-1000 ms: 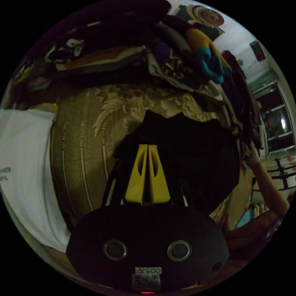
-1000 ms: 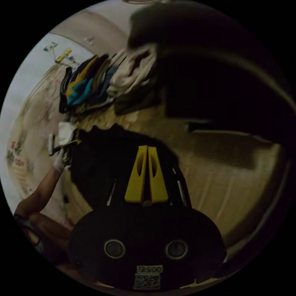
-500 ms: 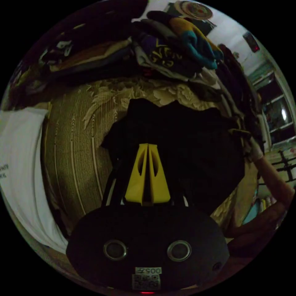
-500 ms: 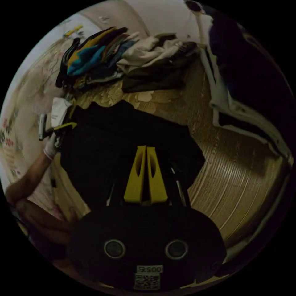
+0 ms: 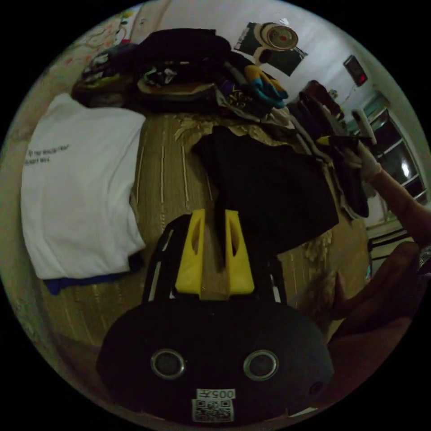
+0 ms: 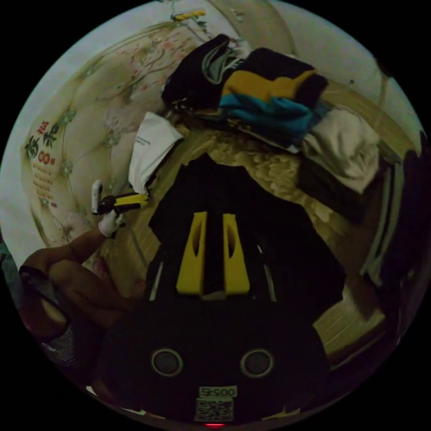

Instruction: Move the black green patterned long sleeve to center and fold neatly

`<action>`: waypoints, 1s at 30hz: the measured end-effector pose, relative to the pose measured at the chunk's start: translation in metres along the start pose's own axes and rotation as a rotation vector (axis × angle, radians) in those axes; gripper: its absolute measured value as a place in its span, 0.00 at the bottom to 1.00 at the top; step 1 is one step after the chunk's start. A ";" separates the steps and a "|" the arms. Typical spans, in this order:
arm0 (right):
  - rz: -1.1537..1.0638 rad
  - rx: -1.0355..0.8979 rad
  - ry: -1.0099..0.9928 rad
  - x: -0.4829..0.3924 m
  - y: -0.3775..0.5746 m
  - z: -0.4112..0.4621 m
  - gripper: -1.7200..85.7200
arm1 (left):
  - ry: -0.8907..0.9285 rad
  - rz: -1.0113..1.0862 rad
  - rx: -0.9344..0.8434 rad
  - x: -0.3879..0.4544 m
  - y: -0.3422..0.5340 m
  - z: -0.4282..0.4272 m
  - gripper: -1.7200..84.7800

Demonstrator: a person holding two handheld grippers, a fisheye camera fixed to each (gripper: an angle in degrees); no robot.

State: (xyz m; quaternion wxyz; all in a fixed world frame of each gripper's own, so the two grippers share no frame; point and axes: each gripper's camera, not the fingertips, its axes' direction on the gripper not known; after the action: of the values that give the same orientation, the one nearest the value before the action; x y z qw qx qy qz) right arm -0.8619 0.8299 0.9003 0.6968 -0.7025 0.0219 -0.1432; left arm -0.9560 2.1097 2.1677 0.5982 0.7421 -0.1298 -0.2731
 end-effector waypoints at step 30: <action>-0.023 -0.354 0.523 -0.175 -0.218 0.193 0.03 | 0.322 0.202 -0.110 0.165 0.007 0.075 0.07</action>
State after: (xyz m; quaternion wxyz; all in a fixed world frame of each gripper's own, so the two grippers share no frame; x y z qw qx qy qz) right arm -1.0218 1.0644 1.0870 0.5325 -0.7525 0.2168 -0.3211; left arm -0.8625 1.9609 2.1230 0.6751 0.7257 -0.0911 -0.0964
